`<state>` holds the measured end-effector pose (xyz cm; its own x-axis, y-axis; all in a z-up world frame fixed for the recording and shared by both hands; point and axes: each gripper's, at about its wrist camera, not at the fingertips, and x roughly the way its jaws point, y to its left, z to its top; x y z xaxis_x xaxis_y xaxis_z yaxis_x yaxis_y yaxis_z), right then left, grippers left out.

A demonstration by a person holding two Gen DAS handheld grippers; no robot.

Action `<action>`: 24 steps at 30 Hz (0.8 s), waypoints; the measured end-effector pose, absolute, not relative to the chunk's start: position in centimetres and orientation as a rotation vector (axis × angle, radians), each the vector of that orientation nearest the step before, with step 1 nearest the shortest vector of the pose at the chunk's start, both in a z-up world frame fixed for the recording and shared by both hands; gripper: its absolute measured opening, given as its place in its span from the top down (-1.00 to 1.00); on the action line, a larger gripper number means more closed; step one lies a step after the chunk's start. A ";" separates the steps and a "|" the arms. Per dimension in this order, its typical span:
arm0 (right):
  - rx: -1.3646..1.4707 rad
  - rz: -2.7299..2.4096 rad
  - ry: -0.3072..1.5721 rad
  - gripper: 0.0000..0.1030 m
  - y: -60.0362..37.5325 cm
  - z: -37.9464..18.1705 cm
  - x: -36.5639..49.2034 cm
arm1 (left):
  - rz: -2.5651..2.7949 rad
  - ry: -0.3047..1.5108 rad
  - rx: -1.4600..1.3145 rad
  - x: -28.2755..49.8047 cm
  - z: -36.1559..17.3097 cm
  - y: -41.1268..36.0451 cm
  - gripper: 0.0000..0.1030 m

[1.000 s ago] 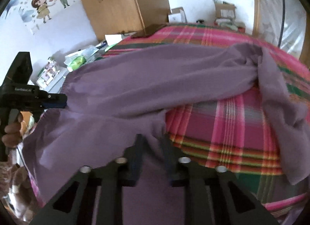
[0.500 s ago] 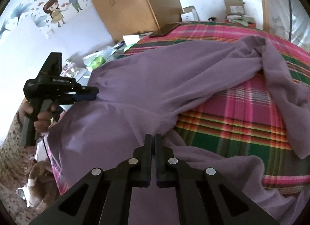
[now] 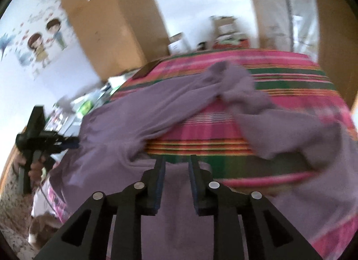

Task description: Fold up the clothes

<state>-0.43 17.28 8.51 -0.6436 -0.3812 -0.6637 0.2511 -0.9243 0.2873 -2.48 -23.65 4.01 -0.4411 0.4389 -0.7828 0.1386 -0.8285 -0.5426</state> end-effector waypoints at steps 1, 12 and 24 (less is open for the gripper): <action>1.089 -2.587 -0.249 0.50 18.4 8.6 0.2 | 2.376 -0.805 -1.527 -2.1 4.3 -23.0 0.44; 1.102 -2.846 -0.484 0.45 28.1 7.6 6.9 | 2.211 -0.529 -1.429 2.3 5.3 -12.1 0.43; 1.134 -2.951 -0.688 0.39 34.6 5.1 8.5 | 1.982 -0.473 -1.490 4.7 1.6 -2.6 0.37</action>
